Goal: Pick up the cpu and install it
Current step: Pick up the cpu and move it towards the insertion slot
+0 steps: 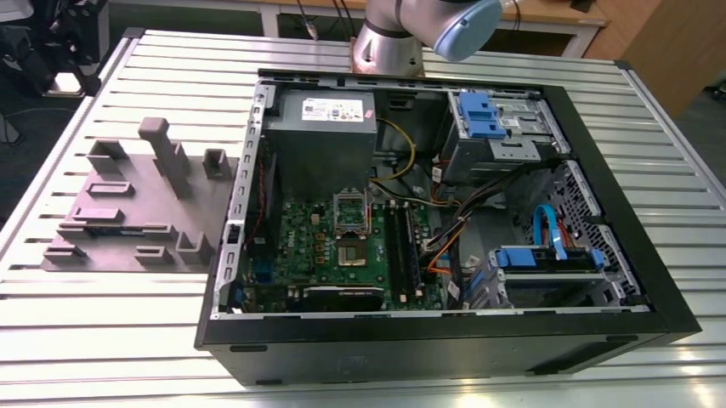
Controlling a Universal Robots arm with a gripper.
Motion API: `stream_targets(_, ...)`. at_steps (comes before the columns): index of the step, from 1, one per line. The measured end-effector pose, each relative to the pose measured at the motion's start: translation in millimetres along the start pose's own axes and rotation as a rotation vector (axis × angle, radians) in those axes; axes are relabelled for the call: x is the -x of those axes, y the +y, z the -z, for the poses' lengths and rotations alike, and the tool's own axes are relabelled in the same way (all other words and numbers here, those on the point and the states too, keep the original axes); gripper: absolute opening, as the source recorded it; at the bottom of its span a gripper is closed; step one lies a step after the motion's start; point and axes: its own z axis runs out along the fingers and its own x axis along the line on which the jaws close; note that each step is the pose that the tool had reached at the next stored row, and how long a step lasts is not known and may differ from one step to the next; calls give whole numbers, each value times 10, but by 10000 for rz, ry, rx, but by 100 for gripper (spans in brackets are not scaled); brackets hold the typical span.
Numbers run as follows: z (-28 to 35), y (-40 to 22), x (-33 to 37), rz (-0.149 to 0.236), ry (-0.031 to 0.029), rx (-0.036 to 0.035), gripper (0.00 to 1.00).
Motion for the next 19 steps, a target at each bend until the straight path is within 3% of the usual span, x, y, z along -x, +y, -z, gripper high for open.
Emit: stream_targets(19, 3, 1, 67, 0, 0, -1, 47)
